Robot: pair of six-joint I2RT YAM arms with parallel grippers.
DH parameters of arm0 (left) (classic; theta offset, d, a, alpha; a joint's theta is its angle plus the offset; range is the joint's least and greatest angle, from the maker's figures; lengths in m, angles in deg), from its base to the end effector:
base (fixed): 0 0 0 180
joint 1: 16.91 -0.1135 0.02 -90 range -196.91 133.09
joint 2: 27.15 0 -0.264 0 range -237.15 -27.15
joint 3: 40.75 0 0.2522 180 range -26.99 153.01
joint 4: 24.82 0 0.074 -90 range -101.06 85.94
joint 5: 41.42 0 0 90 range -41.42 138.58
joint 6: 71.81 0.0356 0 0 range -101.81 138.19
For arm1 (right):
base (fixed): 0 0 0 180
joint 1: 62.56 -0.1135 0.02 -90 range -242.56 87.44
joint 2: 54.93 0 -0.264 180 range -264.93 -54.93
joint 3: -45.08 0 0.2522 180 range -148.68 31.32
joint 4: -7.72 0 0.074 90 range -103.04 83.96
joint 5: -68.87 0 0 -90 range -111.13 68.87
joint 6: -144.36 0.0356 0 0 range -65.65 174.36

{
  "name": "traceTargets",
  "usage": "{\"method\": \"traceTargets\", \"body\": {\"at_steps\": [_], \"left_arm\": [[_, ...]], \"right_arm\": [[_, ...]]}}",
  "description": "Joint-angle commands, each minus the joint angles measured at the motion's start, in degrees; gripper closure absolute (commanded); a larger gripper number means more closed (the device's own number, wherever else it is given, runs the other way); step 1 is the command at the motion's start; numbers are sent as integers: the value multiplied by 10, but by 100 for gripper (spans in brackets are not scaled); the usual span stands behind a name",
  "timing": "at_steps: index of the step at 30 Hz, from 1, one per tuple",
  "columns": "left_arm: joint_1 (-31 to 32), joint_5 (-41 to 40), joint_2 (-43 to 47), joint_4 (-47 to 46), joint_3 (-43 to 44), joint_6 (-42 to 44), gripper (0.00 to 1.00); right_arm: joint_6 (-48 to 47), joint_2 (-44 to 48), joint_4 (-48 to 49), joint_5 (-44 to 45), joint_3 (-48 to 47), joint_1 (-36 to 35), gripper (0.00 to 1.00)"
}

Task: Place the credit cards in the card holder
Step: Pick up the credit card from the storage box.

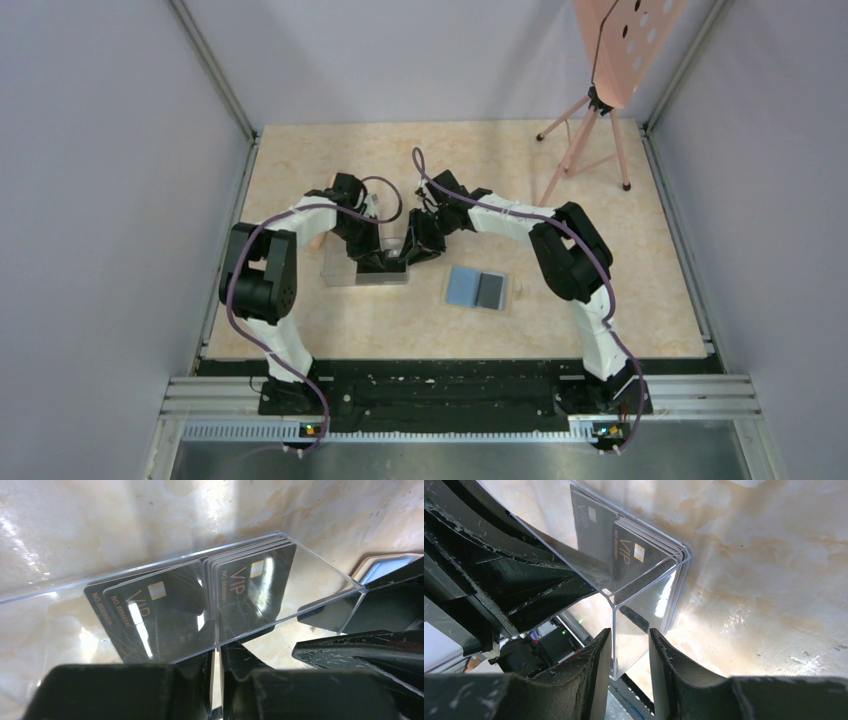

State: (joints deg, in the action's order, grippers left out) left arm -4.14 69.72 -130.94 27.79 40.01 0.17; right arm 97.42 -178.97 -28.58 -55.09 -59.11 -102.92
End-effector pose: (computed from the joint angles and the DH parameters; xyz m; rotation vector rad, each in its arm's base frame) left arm 0.3303 -0.0880 0.1674 -0.0655 2.9344 -0.6260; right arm 0.3397 0.3148 0.1606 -0.1966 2.8404 1.2202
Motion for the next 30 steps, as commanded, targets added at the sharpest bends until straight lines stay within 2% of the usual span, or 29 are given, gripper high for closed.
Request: {"method": "traceTargets", "body": {"at_steps": [1, 5, 11, 24, 30], "left_arm": [[6, 22, -23, -14, 5, 5, 91], [11, 35, -26, -15, 10, 5, 100], [15, 32, -16, -12, 16, 4, 100], [40, -67, 8, 29, 45, 23, 100], [59, -75, 0, 37, 51, 29, 92]], "right_arm": [[-8, 15, 2, -10, -27, -3, 66], [-9, 16, 2, -10, -28, -3, 66], [-8, 17, 2, -11, -27, -3, 66], [-9, 19, 2, -9, -19, -3, 67], [-10, 22, 2, -8, -15, -3, 67]]}}
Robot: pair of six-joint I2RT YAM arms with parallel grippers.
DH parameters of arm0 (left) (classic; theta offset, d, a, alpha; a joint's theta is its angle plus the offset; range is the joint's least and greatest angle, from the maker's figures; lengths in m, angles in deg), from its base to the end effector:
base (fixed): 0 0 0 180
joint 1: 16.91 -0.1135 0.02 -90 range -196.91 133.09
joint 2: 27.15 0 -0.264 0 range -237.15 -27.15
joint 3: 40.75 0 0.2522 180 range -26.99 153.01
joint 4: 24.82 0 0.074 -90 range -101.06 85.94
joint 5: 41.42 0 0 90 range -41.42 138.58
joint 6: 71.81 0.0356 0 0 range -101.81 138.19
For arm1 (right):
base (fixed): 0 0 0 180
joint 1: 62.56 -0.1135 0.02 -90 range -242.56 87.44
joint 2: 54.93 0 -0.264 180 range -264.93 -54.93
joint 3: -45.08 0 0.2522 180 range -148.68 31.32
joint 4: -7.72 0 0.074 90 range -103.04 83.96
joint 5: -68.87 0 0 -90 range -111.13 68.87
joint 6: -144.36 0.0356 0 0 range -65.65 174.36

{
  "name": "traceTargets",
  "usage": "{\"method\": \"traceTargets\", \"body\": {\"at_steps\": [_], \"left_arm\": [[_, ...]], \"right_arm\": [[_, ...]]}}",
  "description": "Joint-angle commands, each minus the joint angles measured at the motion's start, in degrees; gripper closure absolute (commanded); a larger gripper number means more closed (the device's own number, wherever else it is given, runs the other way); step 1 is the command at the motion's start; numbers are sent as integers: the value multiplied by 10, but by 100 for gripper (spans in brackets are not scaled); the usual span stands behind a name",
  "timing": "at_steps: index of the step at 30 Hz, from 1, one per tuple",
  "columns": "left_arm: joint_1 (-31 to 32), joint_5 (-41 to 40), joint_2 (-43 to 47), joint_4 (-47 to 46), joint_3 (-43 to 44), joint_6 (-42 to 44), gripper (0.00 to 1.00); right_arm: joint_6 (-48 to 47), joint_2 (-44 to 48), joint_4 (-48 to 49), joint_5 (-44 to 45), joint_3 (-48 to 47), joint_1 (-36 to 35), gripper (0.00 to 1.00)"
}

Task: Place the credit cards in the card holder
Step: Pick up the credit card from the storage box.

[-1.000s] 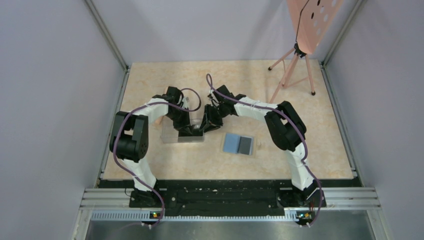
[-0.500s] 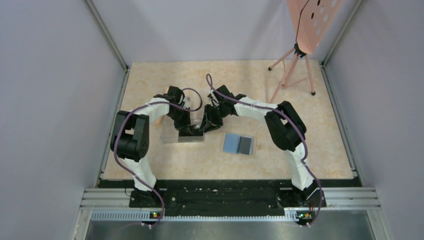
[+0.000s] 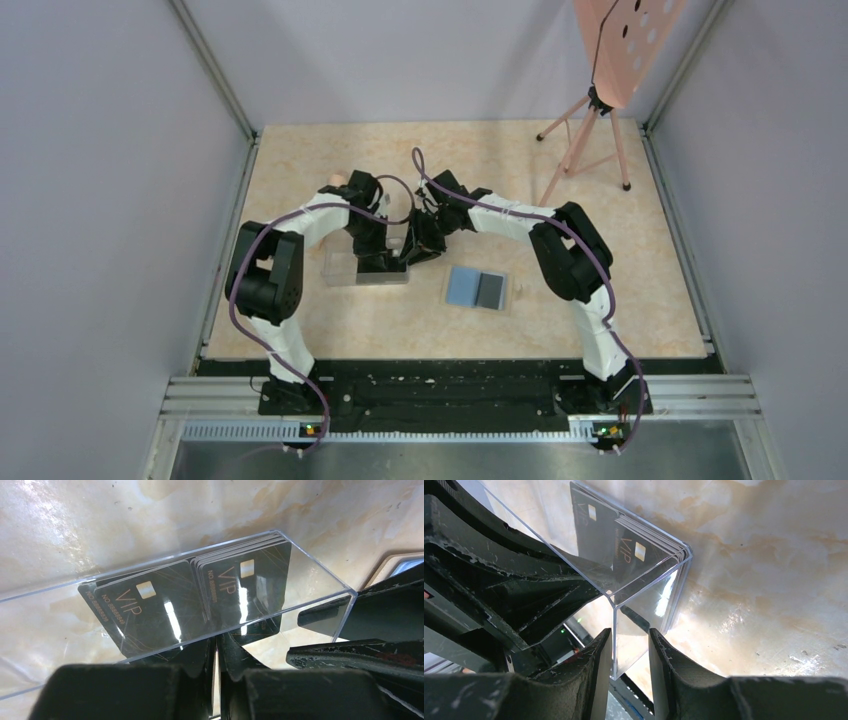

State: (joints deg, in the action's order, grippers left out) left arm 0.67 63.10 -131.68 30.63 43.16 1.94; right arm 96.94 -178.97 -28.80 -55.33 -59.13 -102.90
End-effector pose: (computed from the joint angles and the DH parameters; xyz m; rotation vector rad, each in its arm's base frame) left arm 0.3294 -0.1137 0.1750 0.0801 2.9469 -0.4640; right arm 0.3395 0.3145 0.1606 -0.2084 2.8410 1.2218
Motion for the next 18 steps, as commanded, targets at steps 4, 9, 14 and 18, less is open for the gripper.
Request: {"method": "traceTargets", "body": {"at_steps": [4, 9, 14, 18], "left_arm": [[18, -2, 14, 7, 23, 6, 97], [18, 25, 26, 4, 31, -4, 100], [18, 44, 44, 0, 37, -19, 100], [18, 36, 46, 5, 42, -22, 100]], "right_arm": [[-6, 25, 4, -4, -10, -3, 67], [-6, 27, 4, -4, -5, -3, 67], [-7, 29, 5, -3, -1, -3, 67], [-7, 29, 5, -3, 1, -3, 67]]}}
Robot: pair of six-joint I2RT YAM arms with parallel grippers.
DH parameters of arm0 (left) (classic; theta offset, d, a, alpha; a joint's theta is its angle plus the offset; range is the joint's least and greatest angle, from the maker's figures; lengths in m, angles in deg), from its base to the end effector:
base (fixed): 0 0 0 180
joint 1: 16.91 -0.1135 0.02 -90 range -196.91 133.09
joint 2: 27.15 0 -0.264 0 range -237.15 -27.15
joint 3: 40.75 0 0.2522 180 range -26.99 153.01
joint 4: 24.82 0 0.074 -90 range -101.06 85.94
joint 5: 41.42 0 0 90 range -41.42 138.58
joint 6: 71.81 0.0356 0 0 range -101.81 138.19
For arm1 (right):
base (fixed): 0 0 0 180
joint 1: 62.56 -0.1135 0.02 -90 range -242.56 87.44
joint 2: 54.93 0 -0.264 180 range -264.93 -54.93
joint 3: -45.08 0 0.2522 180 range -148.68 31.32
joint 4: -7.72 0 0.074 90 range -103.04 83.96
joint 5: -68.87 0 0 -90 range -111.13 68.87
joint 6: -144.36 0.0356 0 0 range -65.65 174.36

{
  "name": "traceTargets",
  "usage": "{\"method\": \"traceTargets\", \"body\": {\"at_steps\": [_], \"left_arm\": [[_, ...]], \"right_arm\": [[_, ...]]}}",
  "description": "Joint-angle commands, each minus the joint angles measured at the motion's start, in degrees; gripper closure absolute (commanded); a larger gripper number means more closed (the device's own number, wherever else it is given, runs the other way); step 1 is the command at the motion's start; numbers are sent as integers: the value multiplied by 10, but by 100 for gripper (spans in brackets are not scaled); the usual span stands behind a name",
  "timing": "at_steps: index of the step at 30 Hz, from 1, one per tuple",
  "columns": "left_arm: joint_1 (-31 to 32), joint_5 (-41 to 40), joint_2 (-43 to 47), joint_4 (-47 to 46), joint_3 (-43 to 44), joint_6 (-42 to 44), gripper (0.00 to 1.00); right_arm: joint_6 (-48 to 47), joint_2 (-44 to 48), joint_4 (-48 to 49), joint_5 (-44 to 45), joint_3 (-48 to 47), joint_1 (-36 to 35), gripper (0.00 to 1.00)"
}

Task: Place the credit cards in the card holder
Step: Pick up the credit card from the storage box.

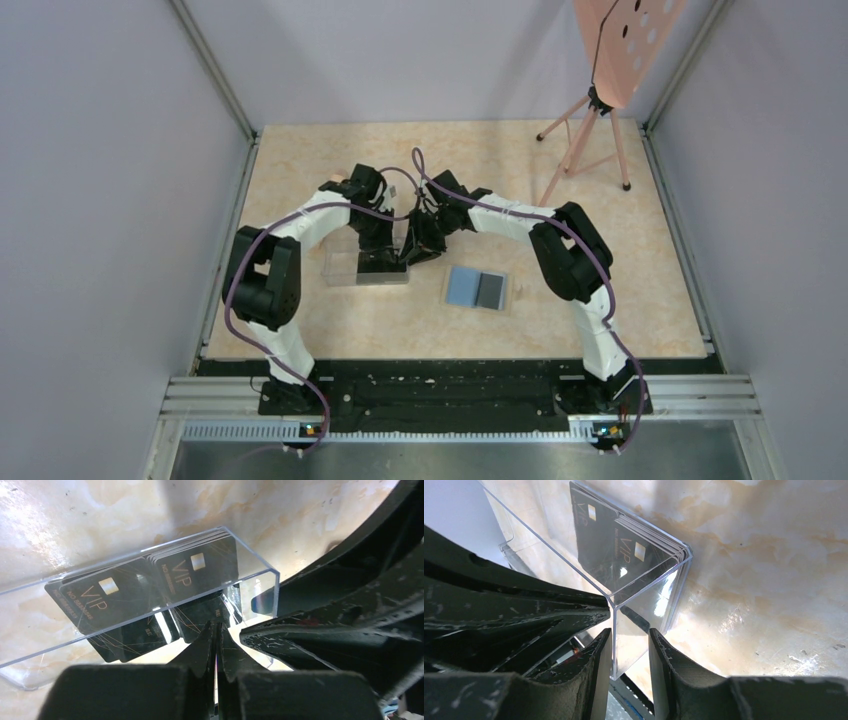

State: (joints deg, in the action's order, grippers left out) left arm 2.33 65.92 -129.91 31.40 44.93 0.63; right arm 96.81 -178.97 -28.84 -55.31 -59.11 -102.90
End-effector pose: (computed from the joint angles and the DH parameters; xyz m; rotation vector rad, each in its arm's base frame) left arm 0.3273 -0.1255 0.1935 0.1078 2.9085 -0.5558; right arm 0.3394 0.3145 0.1604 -0.2110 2.8411 1.2204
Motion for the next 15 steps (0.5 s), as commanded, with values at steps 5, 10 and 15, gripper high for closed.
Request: {"method": "traceTargets", "body": {"at_steps": [5, 10, 15], "left_arm": [[-3, -31, 16, 12, 20, -5, 73], [-7, -67, -6, 20, 8, -2, 67], [-6, -57, -34, 15, 0, -1, 70]], "right_arm": [[-7, 29, 5, -3, 2, -3, 67], [-7, 29, 5, -3, 5, -3, 66], [-6, 30, 7, -5, 6, -3, 66]]}}
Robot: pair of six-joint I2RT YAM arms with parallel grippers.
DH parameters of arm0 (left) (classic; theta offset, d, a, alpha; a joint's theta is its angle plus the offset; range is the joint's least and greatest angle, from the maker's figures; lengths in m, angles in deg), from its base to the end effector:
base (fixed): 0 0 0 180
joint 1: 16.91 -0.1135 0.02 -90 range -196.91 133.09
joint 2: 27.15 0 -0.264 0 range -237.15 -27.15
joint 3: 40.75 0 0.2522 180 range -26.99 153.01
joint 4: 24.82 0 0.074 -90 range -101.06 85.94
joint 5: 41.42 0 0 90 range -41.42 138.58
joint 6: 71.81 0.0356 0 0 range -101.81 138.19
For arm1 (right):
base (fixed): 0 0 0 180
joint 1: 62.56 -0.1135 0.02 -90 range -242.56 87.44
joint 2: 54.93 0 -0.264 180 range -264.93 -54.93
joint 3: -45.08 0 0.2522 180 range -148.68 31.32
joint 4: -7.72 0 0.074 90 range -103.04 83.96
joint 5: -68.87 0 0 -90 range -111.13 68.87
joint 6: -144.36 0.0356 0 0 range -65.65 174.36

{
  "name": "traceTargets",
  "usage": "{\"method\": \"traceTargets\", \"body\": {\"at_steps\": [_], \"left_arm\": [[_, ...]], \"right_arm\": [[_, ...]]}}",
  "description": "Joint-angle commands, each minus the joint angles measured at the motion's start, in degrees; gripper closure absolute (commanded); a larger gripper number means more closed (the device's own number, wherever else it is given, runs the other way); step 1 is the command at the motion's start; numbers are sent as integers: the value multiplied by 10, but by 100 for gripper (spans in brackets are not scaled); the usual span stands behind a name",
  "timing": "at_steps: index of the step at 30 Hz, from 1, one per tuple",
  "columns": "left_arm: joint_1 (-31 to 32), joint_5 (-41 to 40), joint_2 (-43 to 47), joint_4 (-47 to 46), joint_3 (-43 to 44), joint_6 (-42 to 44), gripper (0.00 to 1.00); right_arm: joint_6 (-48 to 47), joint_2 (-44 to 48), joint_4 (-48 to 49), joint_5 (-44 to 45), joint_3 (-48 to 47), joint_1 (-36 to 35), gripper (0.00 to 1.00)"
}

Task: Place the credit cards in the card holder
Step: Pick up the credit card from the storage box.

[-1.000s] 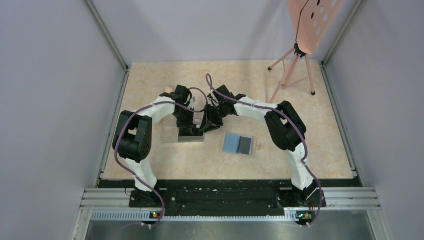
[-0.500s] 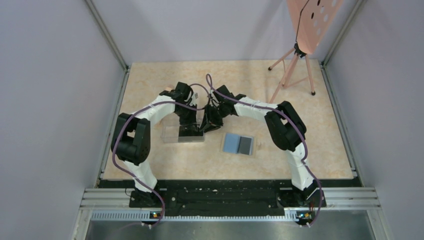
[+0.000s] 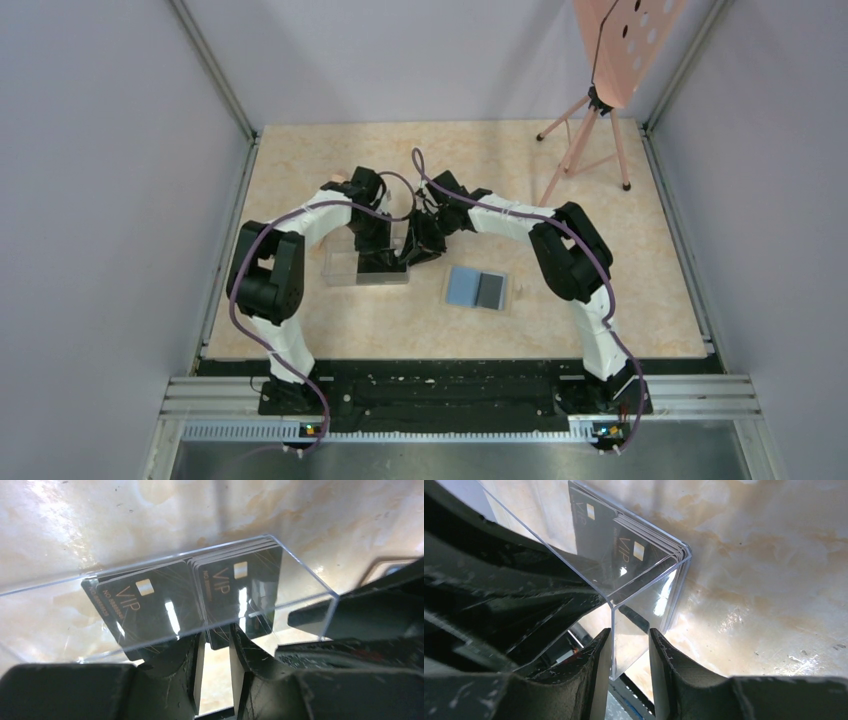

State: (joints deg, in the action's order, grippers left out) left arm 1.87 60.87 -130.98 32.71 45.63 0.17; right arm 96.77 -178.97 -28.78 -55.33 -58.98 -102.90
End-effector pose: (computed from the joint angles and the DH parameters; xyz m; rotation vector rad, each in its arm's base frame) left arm 0.3307 -0.1205 0.1892 0.0610 2.9310 -0.4214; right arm 0.3391 0.3143 0.1598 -0.2116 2.8421 1.2200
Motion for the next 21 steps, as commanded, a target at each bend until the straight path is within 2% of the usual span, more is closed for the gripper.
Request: {"method": "traceTargets", "body": {"at_steps": [1, 4, 9, 10, 21], "left_arm": [[-2, -6, -29, 2, -7, 3, 71], [-2, -9, -39, 1, -10, 2, 73], [-2, 18, -31, -9, -13, 6, 98], [-2, 24, -27, -10, -13, 7, 100], [0, 15, -1, 11, 13, 20, 100]], "right_arm": [[-5, 29, 8, -5, 5, -3, 66], [-4, 27, 9, -6, 3, -3, 66], [-3, 26, 9, -7, 1, -3, 66], [-3, 26, 9, -8, 1, -3, 66], [-2, 21, 9, -10, -2, -3, 67]]}}
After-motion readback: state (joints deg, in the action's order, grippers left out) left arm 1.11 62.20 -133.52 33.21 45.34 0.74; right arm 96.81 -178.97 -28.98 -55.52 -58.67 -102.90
